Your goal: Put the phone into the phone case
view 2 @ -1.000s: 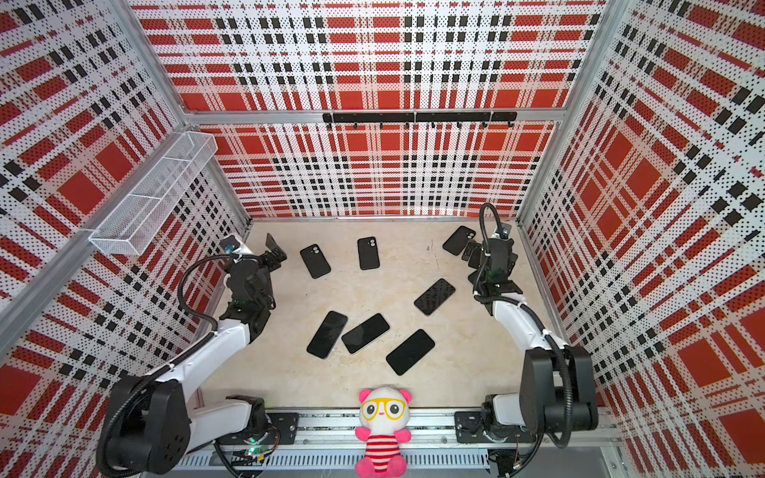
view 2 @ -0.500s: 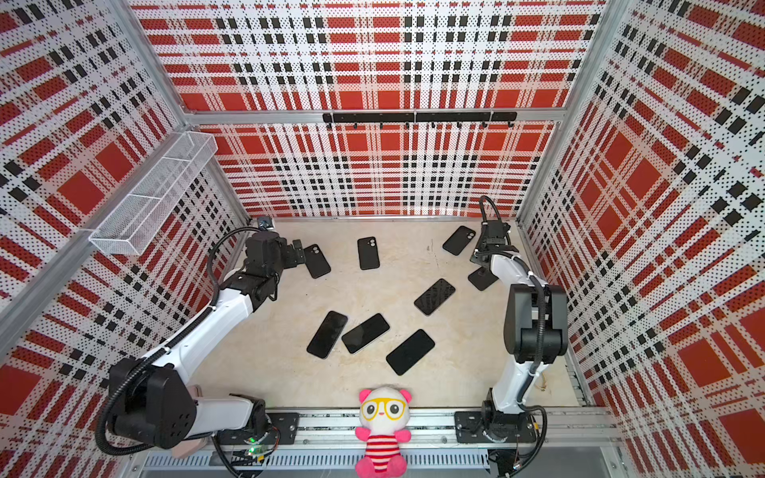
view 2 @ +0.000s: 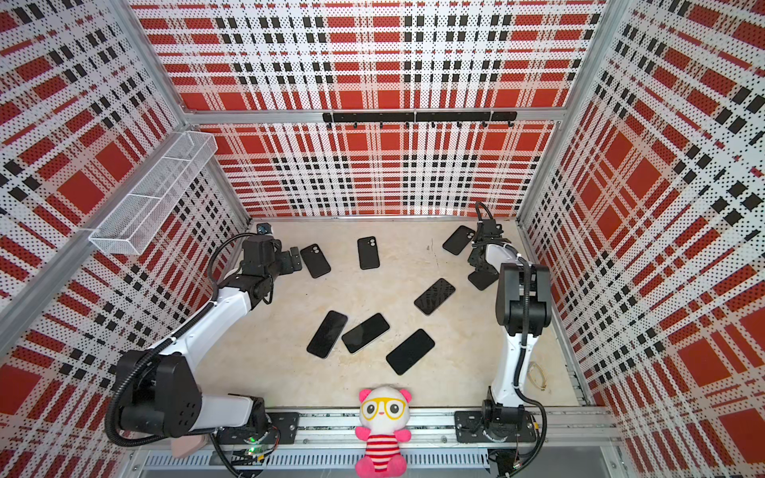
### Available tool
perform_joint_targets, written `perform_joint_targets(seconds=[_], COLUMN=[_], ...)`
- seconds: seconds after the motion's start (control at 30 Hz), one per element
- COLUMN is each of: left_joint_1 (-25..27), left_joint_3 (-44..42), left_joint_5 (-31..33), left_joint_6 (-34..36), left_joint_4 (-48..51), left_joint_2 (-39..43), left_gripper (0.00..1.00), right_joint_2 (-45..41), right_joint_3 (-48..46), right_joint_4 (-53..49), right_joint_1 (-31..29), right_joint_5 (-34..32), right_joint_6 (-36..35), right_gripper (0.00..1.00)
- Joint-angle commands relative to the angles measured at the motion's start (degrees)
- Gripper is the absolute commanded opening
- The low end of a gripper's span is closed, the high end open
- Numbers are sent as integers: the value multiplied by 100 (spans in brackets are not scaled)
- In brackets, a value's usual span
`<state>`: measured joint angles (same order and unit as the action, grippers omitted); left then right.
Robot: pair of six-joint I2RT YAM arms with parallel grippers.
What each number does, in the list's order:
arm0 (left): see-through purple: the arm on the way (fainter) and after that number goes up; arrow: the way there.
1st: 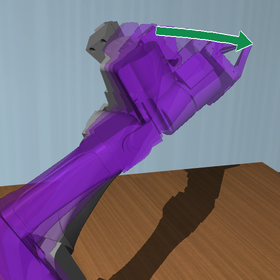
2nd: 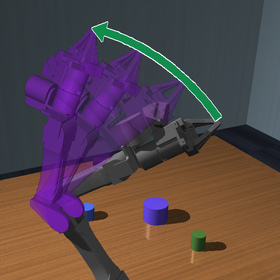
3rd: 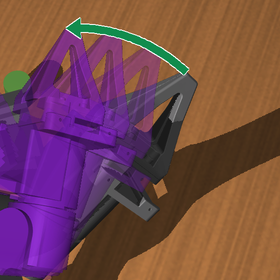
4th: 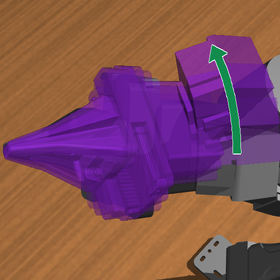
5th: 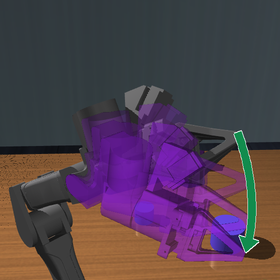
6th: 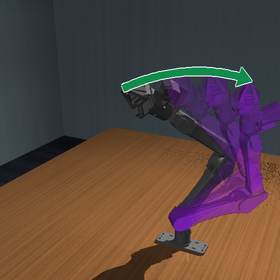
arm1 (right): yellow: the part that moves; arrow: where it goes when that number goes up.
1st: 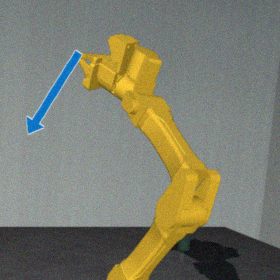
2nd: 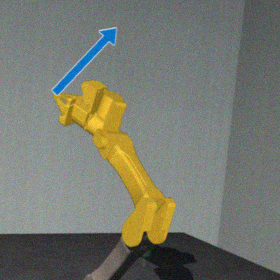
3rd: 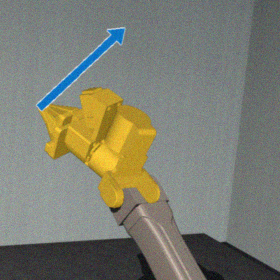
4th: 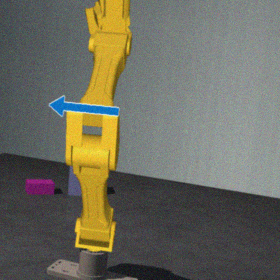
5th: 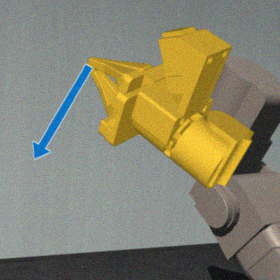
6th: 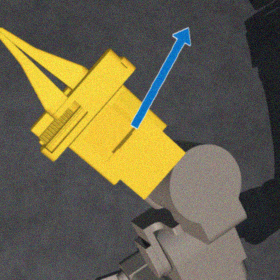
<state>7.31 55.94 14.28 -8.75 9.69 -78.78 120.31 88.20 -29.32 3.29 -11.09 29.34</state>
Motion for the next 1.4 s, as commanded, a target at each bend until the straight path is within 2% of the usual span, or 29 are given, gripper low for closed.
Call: perform_joint_targets(seconds=[0.0, 0.33, 0.77, 0.83, 0.97, 1.1, 1.2, 1.37], left_joint_1=[-37, -199, -283, -296, -343, -386, -410, -415], left_joint_3=[-31, -31, -39, -31, -31, -17, -14, 3], left_joint_5=[-154, -171, -147, -129, -136, -132, -106, -75], left_joint_6=[-39, -48, -71, -71, -78, -89, -91, -95], left_joint_4=[24, 24, 24, 23, 24, 24, 24, 50], left_joint_2=[-27, -28, -58, -71, -115, -170, -236, -337], left_gripper=[98, 98, 98, 98, 98, 98, 98, 98], right_joint_2=[241, 654, 434, 229, -210, -672, -1010, -1298], right_joint_3=[229, 461, 408, 380, 343, 153, -86, -203], right_joint_4=[-100, -204, -349, -397, -513, -526, -432, -475], right_joint_1=[14, 13, 9, 12, -17, -150, -465, -1358], right_joint_5=[31, 64, -48, -44, 37, 686, 997, 1516], right_joint_6=[38, 72, -164, -278, -791, -1488, -2095, -3551], right_gripper=[39, 31, 1, 0, 0, 0, 0, 0])
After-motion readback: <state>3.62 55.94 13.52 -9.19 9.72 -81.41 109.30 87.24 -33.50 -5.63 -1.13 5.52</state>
